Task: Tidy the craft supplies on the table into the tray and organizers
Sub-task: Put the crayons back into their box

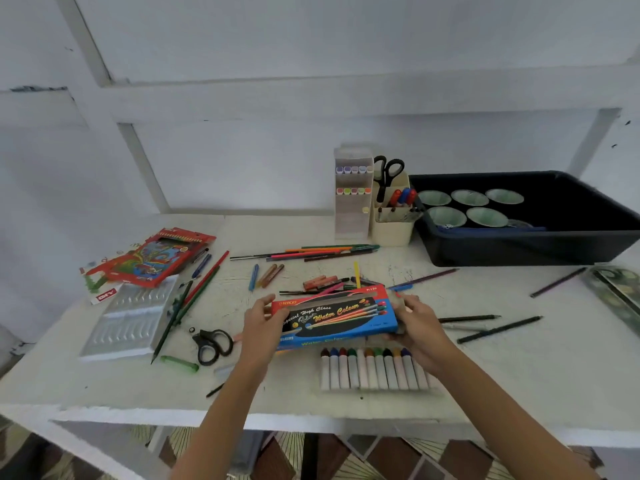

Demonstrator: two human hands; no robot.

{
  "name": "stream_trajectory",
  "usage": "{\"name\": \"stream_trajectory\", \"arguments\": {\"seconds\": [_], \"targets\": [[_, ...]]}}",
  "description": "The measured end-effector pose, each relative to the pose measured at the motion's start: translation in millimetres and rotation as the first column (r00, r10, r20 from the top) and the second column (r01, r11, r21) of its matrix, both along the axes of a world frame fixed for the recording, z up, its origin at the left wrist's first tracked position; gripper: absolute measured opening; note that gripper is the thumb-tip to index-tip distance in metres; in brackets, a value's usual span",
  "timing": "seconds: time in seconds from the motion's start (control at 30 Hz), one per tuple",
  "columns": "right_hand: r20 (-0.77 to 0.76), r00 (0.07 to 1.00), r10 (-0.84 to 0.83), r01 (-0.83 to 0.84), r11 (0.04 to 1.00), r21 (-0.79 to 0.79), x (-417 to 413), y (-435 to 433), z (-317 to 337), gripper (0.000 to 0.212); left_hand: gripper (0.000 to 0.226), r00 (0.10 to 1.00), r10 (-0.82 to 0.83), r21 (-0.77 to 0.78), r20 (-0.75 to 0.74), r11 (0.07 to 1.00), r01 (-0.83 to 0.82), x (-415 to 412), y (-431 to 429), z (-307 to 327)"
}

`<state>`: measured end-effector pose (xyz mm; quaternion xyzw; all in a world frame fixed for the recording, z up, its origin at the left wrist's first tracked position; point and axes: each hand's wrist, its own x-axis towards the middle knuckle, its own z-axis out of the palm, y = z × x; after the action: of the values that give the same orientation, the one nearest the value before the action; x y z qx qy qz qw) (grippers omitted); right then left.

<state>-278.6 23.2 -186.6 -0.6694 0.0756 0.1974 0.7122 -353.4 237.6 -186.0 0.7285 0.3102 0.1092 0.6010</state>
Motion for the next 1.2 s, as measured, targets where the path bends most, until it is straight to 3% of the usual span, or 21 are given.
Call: {"name": "stream_trajectory", "arguments": {"seconds": [0.07, 0.17, 0.27, 0.33, 0.47, 0.57, 0.67, 0.77, 0.87, 0.93, 1.03, 1.2], "targets": [[0.006, 1.000, -0.005, 0.006, 1.000, -0.020, -6.1, -3.5, -1.4, 0.028, 0.045, 0.999, -0.047, 0.295, 0.014, 0.955, 0.040, -7.4, -5.4, -2.7], [0.031, 1.000, -0.008, 0.009, 0.999, -0.037, -14.2, -4.4, -3.7, 0.029, 0.070, 0.937, -0.348, 0.567, 0.026, 0.777, 0.273, -14.4, -19.5, 4.4], [0.029, 0.999, -0.026, 0.027, 0.999, -0.032, -17.5, -4.6, -7.5, 0.029, 0.108, 0.828, -0.509, 0.821, -0.233, 0.353, 0.448, -8.6, -24.1, 7.2], [0.022, 1.000, -0.017, 0.017, 0.999, -0.038, -20.3, -4.5, -9.1, 0.028, 0.117, 0.783, -0.526, 0.856, -0.334, 0.178, 0.485, -1.6, -24.0, 6.2], [-0.003, 1.000, 0.010, -0.010, 1.000, 0.008, -30.7, 2.5, -11.7, 0.026, 0.113, 0.714, -0.596, 0.797, -0.369, 0.192, 0.572, 8.1, -30.0, 7.2], [0.002, 0.998, 0.060, -0.060, 0.998, 0.021, -31.8, 5.5, -12.9, 0.029, 0.103, 0.700, -0.617, 0.752, -0.359, 0.253, 0.609, 10.4, -25.8, 5.4], [0.197, 0.973, 0.123, -0.089, 0.981, -0.173, -29.1, 0.3, -16.3, 0.031, 0.094, 0.705, -0.625, 0.753, -0.334, 0.273, 0.599, 9.9, -9.0, 3.6], [0.403, 0.850, 0.340, -0.134, 0.879, -0.458, -29.4, -13.3, -21.3, 0.040, 0.095, 0.725, -0.624, 0.742, -0.292, 0.331, 0.583, 8.0, 12.8, 1.5], [0.366, 0.615, 0.699, -0.255, 0.615, -0.746, -32.7, -24.5, -31.2, 0.068, 0.097, 0.721, -0.623, 0.721, -0.302, 0.345, 0.601, 4.7, 33.9, -2.4], [0.326, 0.470, 0.820, -0.226, 0.470, -0.853, -32.4, -29.1, -36.7, 0.085, 0.095, 0.717, -0.624, 0.702, -0.311, 0.358, 0.616, 2.0, 44.0, -3.9], [0.316, 0.416, 0.853, -0.211, 0.428, -0.879, -30.8, -31.4, -41.0, 0.088, 0.096, 0.708, -0.639, 0.679, -0.302, 0.377, 0.630, -2.7, 53.1, -4.9], [0.386, 0.421, 0.821, -0.162, 0.487, -0.859, -24.6, -32.9, -41.0, 0.063, 0.091, 0.691, -0.666, 0.629, -0.279, 0.417, 0.656, -8.3, 63.5, -5.6]]}}
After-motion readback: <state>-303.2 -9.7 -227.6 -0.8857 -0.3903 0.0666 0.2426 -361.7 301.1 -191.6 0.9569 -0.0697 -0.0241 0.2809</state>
